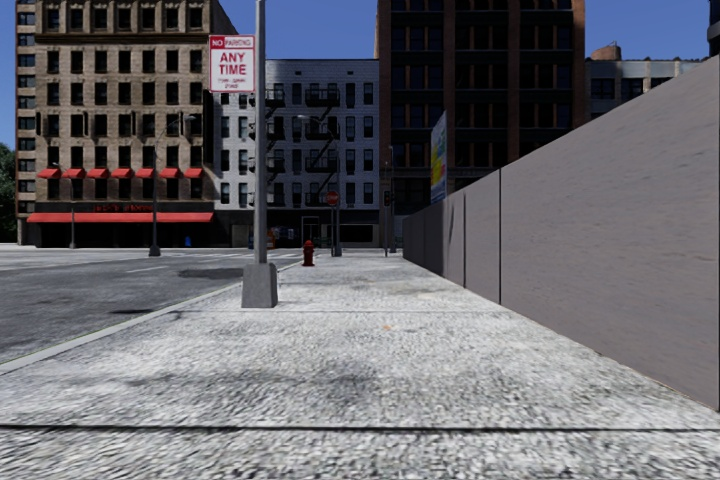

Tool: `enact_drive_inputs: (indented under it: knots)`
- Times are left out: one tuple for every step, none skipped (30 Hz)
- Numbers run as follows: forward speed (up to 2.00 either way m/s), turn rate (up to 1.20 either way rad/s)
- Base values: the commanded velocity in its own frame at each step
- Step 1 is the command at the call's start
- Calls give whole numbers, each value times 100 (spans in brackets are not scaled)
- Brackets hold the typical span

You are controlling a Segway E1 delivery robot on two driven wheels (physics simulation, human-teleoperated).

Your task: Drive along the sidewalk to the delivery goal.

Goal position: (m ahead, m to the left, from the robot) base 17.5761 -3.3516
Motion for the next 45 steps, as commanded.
enact_drive_inputs:
  knots:
    - [200,0]
    - [200,0]
    - [200,0]
    - [200,0]
    - [200,0]
    - [200,0]
    - [200,0]
    - [200,0]
    - [200,0]
    - [200,0]
    - [200,0]
    - [200,0]
    - [200,0]
    - [200,0]
    - [200,0]
    - [200,0]
    - [200,-2]
    - [200,-4]
    - [200,-4]
    - [200,-8]
    - [200,-10]
    - [200,-11]
    - [200,-11]
    - [200,-14]
    - [200,-16]
    - [200,-23]
    - [200,-23]
    - [200,-19]
    - [200,-1]
    - [200,0]
    - [200,0]
    - [200,0]
    - [200,0]
    - [200,0]
    - [200,0]
    - [200,0]
    - [200,0]
    - [200,0]
    - [200,0]
    - [200,0]
    - [200,0]
    - [200,0]
    - [200,0]
    - [200,0]
    - [200,0]
